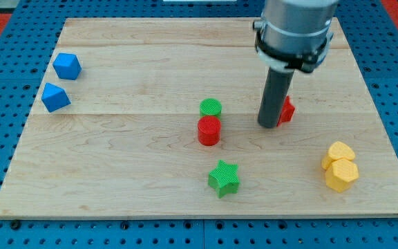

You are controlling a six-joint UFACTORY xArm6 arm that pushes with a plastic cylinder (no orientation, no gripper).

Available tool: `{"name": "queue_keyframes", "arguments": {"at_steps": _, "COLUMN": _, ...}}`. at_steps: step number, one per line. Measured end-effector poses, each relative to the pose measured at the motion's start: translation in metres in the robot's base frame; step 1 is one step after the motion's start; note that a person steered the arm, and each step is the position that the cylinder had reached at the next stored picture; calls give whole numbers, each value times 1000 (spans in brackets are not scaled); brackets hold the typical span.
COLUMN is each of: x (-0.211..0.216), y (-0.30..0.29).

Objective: Place the red star to the top side of the green circle

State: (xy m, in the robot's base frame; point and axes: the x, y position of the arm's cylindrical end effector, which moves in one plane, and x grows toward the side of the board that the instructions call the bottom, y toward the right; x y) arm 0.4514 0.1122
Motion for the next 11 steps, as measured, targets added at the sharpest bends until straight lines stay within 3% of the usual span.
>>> {"name": "queue_keyframes", "arguments": {"at_steps": 2, "x": 22, "y": 12}}
{"name": "queue_keyframes", "arguments": {"at_steps": 3, "x": -8, "y": 17}}
{"name": "queue_keyframes", "arguments": {"at_steps": 4, "x": -83, "y": -12}}
{"name": "queue_keyframes", "arguments": {"at_steps": 5, "x": -109, "y": -27}}
{"name": "queue_keyframes", "arguments": {"at_steps": 7, "x": -38, "y": 22}}
{"name": "queue_keyframes", "arguments": {"at_steps": 8, "x": -51, "y": 60}}
{"name": "queue_keyframes", "arguments": {"at_steps": 9, "x": -106, "y": 29}}
{"name": "queue_keyframes", "arguments": {"at_steps": 10, "x": -161, "y": -59}}
{"name": "queue_keyframes", "arguments": {"at_steps": 11, "x": -187, "y": -100}}
